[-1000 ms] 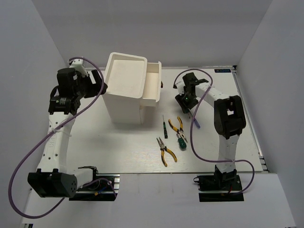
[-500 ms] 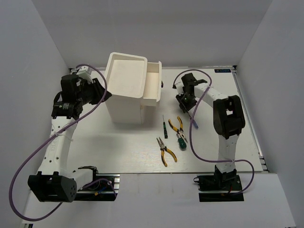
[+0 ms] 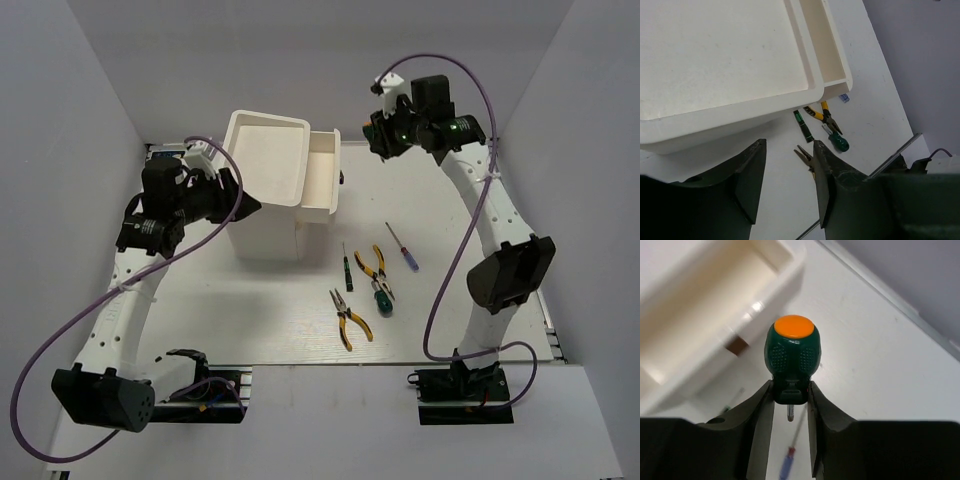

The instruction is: Sort the tools into containers

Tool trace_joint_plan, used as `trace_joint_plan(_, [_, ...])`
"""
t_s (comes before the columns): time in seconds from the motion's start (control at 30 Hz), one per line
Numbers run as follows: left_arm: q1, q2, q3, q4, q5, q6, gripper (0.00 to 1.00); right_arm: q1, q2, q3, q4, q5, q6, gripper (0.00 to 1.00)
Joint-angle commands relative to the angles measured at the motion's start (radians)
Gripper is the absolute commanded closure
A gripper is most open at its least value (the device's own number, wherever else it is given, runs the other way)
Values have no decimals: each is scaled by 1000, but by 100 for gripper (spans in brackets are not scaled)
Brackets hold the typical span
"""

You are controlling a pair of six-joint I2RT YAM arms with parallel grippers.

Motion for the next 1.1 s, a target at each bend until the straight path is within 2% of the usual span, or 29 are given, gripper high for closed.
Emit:
trace_joint_plan(0.0, [-30,-43,5,-8,26,-3,47,58,72,163,-19,-196,150,100])
trace_joint_plan(0.03, [-43,-43,5,-8,26,-3,46,66,104,227,-22,-213,180,100])
trace_joint_plan(0.1, [-52,-52,17,-19,-3,-3,44,89,152,246,-21,-245,266,100])
trace_joint_plan(0.23, [-63,-61,28,-31,-34,-3,42,101,167,171,116,-259,497,100])
trace_joint_plan(0.4, [-93,-61,17,-31,-44,-21,38,111,213,169,147,-258,567,100])
trace_joint_plan(0.5, [-102,-71,17,-31,-54,-21,36,111,212,166,150,-268,561,82])
trace_joint_plan(0.53, [-103,-71,17,-31,-54,-21,36,112,206,166,151,-283,555,66])
trace_joint_plan(0.7, [-132,-46,26,-31,-54,-21,38,105,157,139,144,-336,510,52])
trace_joint_plan(0.77, [-141,-25,27,-21,-54,-21,44,107,100,108,141,-334,473,50])
trace_joint_plan(0.83, [-162,-12,27,2,-54,-21,46,100,37,21,159,-328,437,43])
trace_joint_plan(0.9, [-174,0,27,16,-54,-30,55,92,-49,-81,173,-330,359,40])
trace_joint_plan(0.93, [-188,15,36,27,-54,-30,58,89,-72,-109,171,-337,308,45])
trace_joint_plan(0.97, [-188,24,36,27,-54,-30,66,86,-95,-139,171,-346,258,55])
trace_joint_plan(1.0, [-204,25,36,36,-45,-30,69,77,-180,-216,167,-348,218,93])
trace_joint_plan(1.03, [-222,40,36,48,-45,-30,71,68,-214,-316,186,-322,123,100])
trace_joint_plan(1.07, [-233,50,36,48,-45,-30,76,65,-281,-423,191,-314,96,100])
